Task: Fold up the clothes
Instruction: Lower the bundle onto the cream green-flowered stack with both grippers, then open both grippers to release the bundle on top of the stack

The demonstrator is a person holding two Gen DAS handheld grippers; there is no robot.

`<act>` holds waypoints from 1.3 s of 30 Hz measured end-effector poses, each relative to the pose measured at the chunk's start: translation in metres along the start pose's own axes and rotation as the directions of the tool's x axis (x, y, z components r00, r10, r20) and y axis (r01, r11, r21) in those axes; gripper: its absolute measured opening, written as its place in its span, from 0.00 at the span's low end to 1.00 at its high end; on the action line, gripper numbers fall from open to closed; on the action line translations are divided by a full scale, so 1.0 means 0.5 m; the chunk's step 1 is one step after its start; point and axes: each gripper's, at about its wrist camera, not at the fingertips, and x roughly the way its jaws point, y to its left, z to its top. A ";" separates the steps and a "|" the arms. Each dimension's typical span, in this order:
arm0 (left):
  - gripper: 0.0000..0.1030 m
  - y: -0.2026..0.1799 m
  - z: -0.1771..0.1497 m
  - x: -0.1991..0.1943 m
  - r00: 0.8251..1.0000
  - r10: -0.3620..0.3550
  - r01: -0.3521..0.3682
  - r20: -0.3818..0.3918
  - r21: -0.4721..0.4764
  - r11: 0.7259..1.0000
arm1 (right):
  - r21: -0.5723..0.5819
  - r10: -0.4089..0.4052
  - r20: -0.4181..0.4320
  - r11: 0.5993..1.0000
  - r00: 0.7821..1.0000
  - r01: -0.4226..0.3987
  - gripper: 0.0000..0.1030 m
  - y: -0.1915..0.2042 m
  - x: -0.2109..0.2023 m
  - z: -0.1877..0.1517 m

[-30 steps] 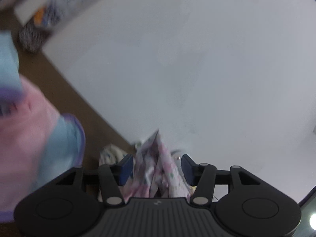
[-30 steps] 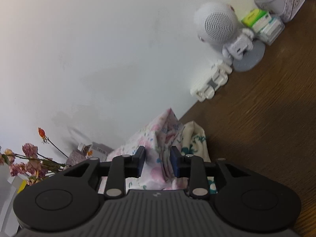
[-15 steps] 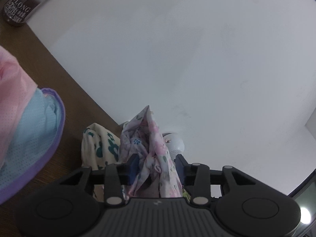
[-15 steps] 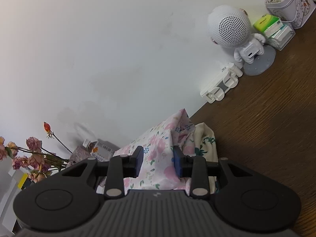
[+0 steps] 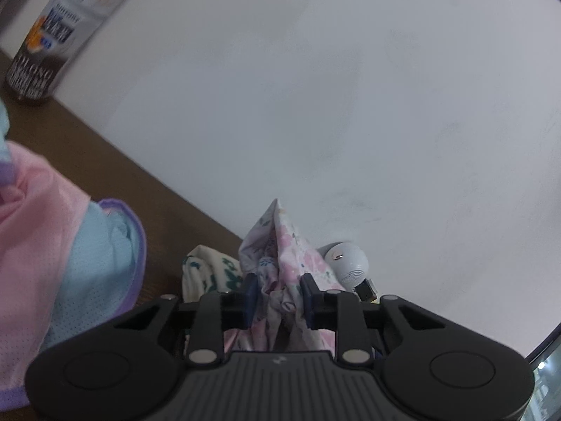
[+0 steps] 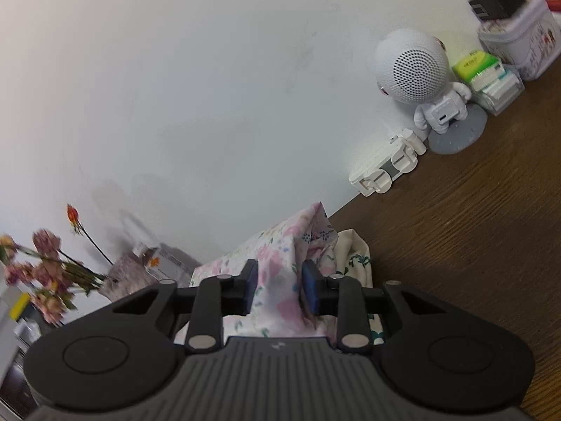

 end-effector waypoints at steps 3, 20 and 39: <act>0.24 0.002 0.052 -0.046 1.000 -0.015 0.015 -0.006 -0.026 1.000 | -0.074 -0.025 -0.005 0.997 1.000 0.024 0.19 0.019 0.006 -0.005; 0.29 -0.028 0.073 -0.105 1.000 0.000 0.001 0.011 -0.048 0.999 | -0.107 -0.053 -0.025 0.993 0.998 0.050 0.14 0.026 0.010 -0.012; 0.95 -0.149 0.017 -0.128 0.962 0.188 -0.251 0.197 0.376 0.892 | -0.261 -0.099 0.041 0.959 0.994 0.107 0.84 0.076 -0.038 -0.021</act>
